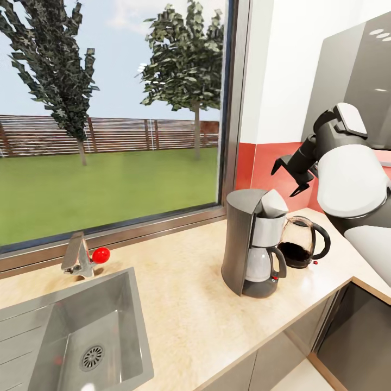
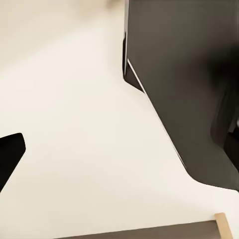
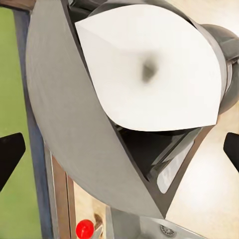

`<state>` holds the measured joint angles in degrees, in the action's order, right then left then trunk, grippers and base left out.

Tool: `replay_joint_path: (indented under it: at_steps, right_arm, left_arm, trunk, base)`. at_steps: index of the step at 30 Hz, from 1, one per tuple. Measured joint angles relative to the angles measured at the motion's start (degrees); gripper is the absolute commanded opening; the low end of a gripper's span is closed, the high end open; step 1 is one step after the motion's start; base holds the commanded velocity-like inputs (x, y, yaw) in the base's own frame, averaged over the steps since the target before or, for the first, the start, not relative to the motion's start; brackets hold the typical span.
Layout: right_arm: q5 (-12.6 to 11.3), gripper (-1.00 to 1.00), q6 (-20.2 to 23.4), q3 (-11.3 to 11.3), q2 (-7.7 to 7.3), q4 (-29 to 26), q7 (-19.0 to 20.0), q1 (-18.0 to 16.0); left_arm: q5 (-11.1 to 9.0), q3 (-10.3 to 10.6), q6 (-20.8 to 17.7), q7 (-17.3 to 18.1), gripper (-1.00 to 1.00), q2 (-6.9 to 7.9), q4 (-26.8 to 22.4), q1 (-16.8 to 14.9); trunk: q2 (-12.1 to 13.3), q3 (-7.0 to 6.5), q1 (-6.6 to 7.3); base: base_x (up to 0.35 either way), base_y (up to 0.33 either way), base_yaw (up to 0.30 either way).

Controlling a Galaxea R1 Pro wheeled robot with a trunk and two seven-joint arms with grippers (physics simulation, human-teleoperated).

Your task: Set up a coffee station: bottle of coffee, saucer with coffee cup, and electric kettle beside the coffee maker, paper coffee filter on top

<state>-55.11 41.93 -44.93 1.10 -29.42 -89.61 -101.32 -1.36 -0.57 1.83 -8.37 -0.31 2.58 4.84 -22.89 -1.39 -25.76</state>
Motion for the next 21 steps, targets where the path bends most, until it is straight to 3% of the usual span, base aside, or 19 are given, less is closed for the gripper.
replay_joint_path:
  at_steps: [8,21]
  right_arm:
    - [0.0,1.0,0.0,0.0,0.0,0.0,0.0,0.0]
    - [0.0,1.0,0.0,0.0,0.01,0.2,0.0,0.0]
  left_arm:
    - [0.0,0.0,0.0,0.0,1.0,0.02,0.0,0.0]
    - [0.0,0.0,0.1,-0.1,1.0,0.06,0.0,0.0]
  trunk:
    - [0.0,0.0,0.0]
    - [0.0,0.0,-0.02]
  base:
    - [0.0,0.0,0.0]
    - [-0.093,-0.066,0.0]
